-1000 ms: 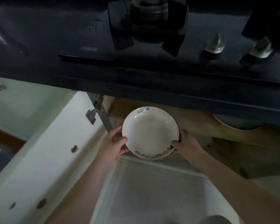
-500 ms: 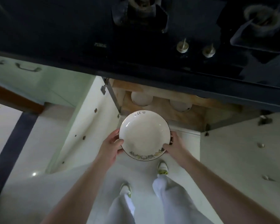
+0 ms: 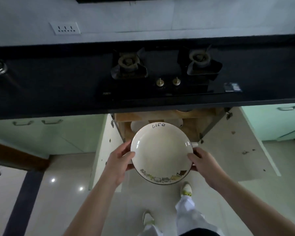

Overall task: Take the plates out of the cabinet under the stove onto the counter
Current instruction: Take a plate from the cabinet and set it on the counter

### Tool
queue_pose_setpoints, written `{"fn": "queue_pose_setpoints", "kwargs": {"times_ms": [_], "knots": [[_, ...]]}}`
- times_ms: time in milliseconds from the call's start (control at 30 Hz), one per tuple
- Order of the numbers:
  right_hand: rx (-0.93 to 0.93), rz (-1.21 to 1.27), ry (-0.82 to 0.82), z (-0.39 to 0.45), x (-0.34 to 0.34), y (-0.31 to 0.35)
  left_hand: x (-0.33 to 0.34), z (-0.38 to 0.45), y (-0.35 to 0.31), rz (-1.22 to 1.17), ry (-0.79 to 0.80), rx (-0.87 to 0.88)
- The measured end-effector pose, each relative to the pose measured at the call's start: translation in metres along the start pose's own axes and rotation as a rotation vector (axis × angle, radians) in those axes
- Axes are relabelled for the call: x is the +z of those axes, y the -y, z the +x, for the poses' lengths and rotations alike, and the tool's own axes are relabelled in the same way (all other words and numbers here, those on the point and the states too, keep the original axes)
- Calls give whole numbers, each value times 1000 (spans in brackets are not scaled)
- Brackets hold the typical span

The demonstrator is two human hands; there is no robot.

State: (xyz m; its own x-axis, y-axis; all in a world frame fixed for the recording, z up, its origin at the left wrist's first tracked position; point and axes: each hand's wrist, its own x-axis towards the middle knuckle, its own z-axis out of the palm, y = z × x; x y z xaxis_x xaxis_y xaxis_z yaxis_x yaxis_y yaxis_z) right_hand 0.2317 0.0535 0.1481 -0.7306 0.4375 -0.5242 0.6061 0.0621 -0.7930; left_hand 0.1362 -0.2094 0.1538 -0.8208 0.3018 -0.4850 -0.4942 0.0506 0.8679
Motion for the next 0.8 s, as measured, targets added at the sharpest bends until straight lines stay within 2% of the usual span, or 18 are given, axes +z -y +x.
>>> {"fn": "queue_pose_setpoints", "kwargs": {"times_ms": [167, 467, 600, 800], "knots": [[-41, 153, -132, -47, -38, 10, 34, -11, -36, 25, 100, 64], [-121, 441, -286, -118, -124, -5, 138, -22, -61, 33, 300, 54], [-91, 607, -323, -150, -173, -24, 205, -33, -68, 91, 410, 68], [-127, 698, -470, -210, -272, -67, 331, -66, -62, 159, 621, 52]]}}
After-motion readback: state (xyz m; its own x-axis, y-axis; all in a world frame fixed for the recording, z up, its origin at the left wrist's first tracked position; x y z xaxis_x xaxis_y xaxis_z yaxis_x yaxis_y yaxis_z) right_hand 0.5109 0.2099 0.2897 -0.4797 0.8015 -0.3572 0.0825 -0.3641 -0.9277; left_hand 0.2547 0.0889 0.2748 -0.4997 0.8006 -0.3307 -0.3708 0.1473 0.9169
